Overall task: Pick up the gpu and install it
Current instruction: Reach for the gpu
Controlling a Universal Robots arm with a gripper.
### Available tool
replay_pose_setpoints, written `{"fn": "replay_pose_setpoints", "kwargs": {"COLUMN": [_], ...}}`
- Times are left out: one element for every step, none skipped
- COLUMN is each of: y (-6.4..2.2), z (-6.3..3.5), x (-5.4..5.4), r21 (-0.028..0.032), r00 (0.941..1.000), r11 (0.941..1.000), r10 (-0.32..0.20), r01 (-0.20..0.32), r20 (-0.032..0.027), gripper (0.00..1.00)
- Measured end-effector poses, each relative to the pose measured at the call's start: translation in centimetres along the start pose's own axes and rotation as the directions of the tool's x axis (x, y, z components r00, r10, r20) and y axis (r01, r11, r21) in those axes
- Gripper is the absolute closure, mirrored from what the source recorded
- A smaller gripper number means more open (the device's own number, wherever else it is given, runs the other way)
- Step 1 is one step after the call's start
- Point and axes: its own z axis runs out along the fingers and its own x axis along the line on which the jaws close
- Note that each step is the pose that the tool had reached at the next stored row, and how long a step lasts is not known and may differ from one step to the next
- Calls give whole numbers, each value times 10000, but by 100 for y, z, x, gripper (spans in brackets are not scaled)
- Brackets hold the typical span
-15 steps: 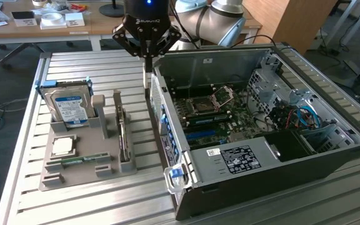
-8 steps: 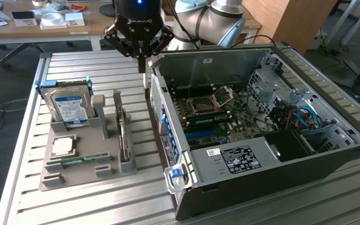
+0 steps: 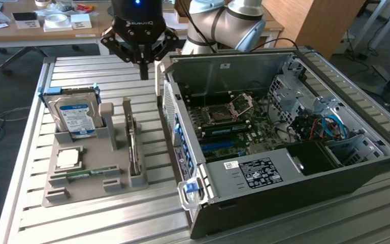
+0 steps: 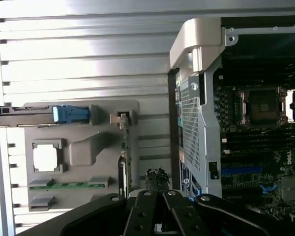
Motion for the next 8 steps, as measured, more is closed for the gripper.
{"fn": "replay_pose_setpoints", "kwargs": {"y": [-2,-3,-5,-7,-9,-11,-13,-15], "z": [-1,-1,-2,-2,-3,-3,-4,-4], "x": [26,51,77,101,125,152,177,202], "r21": [0,0,0,0,0,0,0,0], "r00": [10000,10000,10000,10000,10000,10000,10000,10000], "r11": [10000,10000,10000,10000,10000,10000,10000,10000], "r10": [1,2,2,2,2,1,1,1], "r01": [-1,-2,-2,-2,-2,-1,-1,-1], "r20": [-1,0,0,-1,-1,0,0,0], "gripper": [89,89,89,89,89,89,89,89]}}
